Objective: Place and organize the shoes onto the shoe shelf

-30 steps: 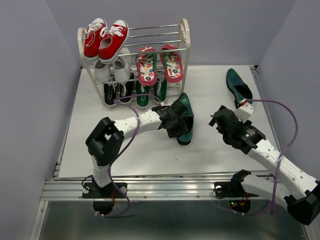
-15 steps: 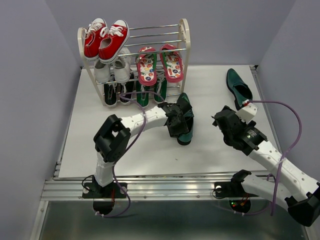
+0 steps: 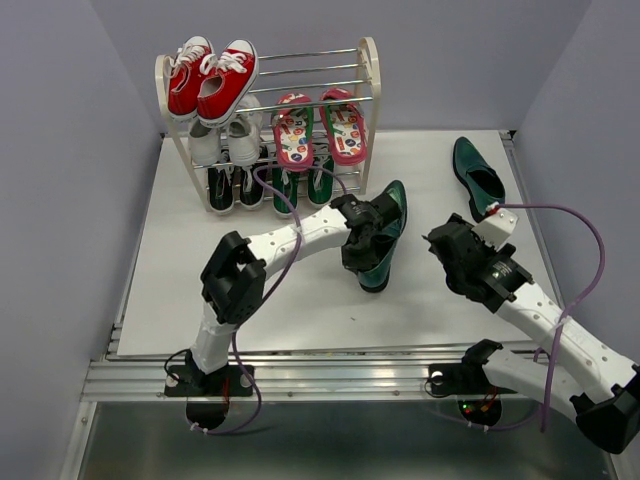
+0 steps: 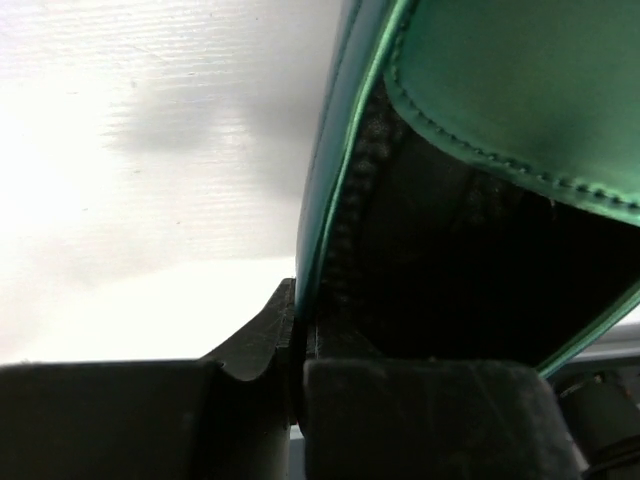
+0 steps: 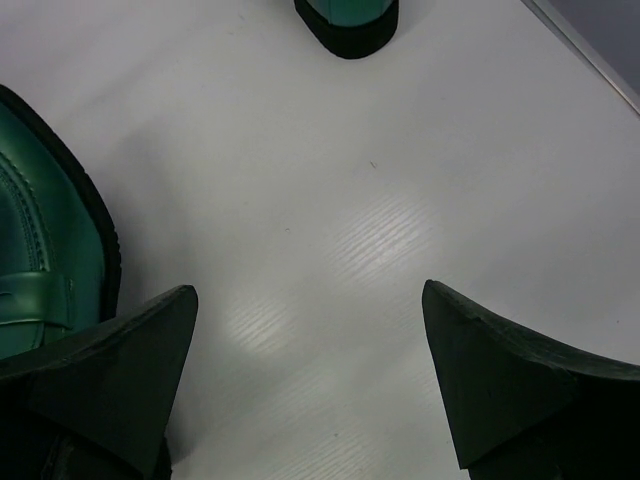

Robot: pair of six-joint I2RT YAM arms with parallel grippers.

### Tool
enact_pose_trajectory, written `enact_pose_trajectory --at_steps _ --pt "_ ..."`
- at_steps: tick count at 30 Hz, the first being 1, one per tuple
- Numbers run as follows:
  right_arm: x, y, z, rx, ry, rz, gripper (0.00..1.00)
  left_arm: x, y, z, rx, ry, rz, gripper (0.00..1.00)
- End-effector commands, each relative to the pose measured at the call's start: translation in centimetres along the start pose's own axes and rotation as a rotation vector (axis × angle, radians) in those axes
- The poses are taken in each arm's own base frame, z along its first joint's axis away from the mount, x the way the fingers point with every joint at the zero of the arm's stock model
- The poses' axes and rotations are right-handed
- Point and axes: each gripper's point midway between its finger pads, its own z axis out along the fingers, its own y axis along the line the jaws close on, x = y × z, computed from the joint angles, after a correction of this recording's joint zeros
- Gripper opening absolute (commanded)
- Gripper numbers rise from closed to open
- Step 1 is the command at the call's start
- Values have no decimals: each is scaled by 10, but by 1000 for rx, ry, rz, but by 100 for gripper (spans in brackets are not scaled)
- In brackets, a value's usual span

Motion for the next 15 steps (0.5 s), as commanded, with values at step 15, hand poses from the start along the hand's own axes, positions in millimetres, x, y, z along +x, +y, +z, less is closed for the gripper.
enact_pose_trajectory --at_steps 15 --pt "-24 -24 -4 76 -127 83 100 -105 28 -295 385 -592 27 0"
